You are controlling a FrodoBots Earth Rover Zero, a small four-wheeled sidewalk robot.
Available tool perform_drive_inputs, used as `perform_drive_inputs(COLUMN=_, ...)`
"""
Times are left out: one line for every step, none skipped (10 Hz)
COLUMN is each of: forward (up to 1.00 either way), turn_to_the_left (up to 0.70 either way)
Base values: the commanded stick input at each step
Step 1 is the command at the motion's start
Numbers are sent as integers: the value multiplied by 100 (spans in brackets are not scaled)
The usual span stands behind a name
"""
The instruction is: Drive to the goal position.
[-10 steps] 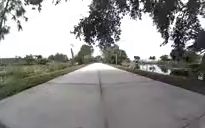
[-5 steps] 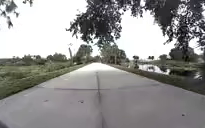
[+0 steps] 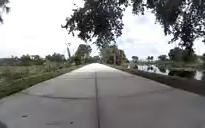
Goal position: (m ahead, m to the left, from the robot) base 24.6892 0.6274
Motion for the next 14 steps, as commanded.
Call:
perform_drive_inputs(forward=85, turn_to_the_left=34)
perform_drive_inputs(forward=85, turn_to_the_left=34)
perform_drive_inputs(forward=85, turn_to_the_left=34)
perform_drive_inputs(forward=85, turn_to_the_left=34)
perform_drive_inputs(forward=85, turn_to_the_left=34)
perform_drive_inputs(forward=85, turn_to_the_left=0)
perform_drive_inputs(forward=85, turn_to_the_left=0)
perform_drive_inputs(forward=85, turn_to_the_left=0)
perform_drive_inputs(forward=85, turn_to_the_left=0)
perform_drive_inputs(forward=85, turn_to_the_left=0)
perform_drive_inputs(forward=85, turn_to_the_left=0)
perform_drive_inputs(forward=85, turn_to_the_left=0)
perform_drive_inputs(forward=85, turn_to_the_left=0)
perform_drive_inputs(forward=85, turn_to_the_left=0)
